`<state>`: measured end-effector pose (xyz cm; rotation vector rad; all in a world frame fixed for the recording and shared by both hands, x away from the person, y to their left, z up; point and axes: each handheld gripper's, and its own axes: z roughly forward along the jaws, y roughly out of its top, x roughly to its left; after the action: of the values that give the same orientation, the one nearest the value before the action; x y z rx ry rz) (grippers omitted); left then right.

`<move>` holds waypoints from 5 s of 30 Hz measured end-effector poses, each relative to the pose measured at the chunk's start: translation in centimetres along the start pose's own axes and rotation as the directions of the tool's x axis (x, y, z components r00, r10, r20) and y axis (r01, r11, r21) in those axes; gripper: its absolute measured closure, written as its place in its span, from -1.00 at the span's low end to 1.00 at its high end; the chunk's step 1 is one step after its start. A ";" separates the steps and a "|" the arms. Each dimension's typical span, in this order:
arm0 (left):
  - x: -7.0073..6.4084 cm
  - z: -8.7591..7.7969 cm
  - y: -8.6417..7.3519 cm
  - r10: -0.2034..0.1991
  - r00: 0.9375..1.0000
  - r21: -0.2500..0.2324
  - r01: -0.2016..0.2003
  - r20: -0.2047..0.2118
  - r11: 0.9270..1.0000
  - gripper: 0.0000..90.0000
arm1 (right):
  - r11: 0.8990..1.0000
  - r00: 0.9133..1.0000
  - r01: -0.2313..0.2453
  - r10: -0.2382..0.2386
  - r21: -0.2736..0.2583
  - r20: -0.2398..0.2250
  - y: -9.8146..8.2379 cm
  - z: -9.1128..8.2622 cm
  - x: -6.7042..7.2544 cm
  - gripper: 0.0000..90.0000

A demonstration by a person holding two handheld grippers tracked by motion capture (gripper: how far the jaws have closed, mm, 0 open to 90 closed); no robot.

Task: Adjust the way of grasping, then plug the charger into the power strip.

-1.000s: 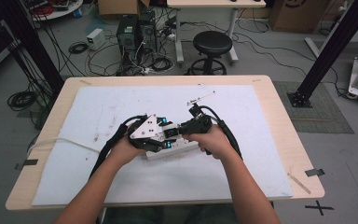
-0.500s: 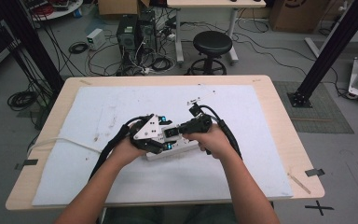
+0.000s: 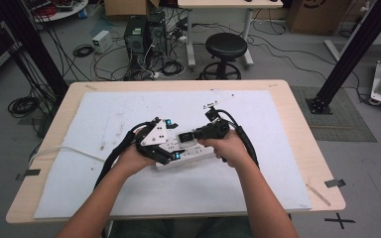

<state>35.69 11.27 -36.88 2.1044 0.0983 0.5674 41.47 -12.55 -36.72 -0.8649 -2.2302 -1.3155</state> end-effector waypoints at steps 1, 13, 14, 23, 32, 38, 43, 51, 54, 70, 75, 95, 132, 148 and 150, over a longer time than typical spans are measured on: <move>0.0 0.0 0.0 0.000 1.000 0.000 0.000 0.000 1.000 -0.59 | 1.000 1.000 0.000 0.000 0.000 0.000 0.0 0.0 0.0 0.39; 0.9 -1.9 -0.3 -0.053 0.999 0.033 0.053 -0.003 0.998 -0.60 | 0.999 0.999 0.025 -0.023 -0.032 0.038 -0.2 -2.7 0.6 0.40; 0.9 -1.9 -0.3 -0.053 0.999 0.033 0.053 -0.003 0.998 -0.60 | 0.999 0.999 0.025 -0.023 -0.032 0.038 -0.2 -2.7 0.6 0.40; 2.6 -4.3 -0.3 -0.106 0.994 0.168 0.108 -0.019 0.980 -0.60 | 0.996 0.993 0.071 -0.066 -0.057 0.093 -0.4 -5.2 1.7 0.40; 5.3 -6.3 -0.5 -0.229 0.973 0.226 0.223 0.000 0.948 -0.60 | 0.994 0.987 0.090 -0.081 -0.055 0.141 -0.3 -6.2 2.0 0.40; 6.5 -7.1 -1.0 -0.276 0.961 0.243 0.263 0.020 0.934 -0.60 | 0.994 0.982 0.097 -0.086 -0.059 0.168 -0.3 -6.7 1.9 0.40; 7.2 -7.4 -1.5 -0.299 0.953 0.260 0.277 0.046 0.925 -0.60 | 0.994 0.980 0.089 -0.076 -0.068 0.183 -0.2 -7.3 1.7 0.40; 8.0 -8.2 -1.9 -0.304 0.952 0.285 0.282 0.036 0.916 -0.60 | 0.993 0.976 0.097 -0.084 -0.059 0.202 0.2 -8.0 1.7 0.40; 8.5 -8.6 -2.2 -0.314 0.949 0.296 0.294 0.019 0.909 -0.60 | 0.994 0.974 0.095 -0.082 -0.049 0.213 0.5 -8.4 1.7 0.40; 8.8 -10.2 -3.4 -0.311 0.950 0.347 0.297 -0.017 0.890 -0.60 | 0.986 0.945 0.133 -0.156 0.100 0.287 2.8 -8.6 1.1 0.40; 8.9 -10.7 -4.2 -0.318 0.948 0.354 0.305 -0.023 0.884 -0.60 | 0.978 0.938 0.141 -0.182 0.153 0.296 3.3 -8.1 0.8 0.40; 8.6 -10.4 -5.7 -0.316 0.948 0.379 0.307 -0.041 0.873 -0.60 | 0.825 0.868 0.312 -0.449 0.470 0.213 6.2 -2.9 -0.6 0.40; 7.6 -9.8 -6.6 -0.323 0.946 0.372 0.310 -0.026 0.875 -0.60 | 0.597 0.785 0.384 -0.613 0.705 0.092 6.3 2.0 -2.3 0.40; 7.4 -9.6 -6.8 -0.328 0.944 0.377 0.316 -0.034 0.870 -0.60 | 0.480 0.706 0.474 -0.708 0.739 0.006 6.0 3.0 -2.0 0.40; 7.3 -9.5 -6.7 -0.330 0.943 0.380 0.316 -0.029 0.869 -0.60 | 0.444 0.685 0.486 -0.729 0.753 -0.013 6.0 3.3 -1.7 0.40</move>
<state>39.10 24.47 -35.26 2.4022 0.5726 0.3211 46.77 -7.96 -35.57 0.1117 -3.1381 -0.3590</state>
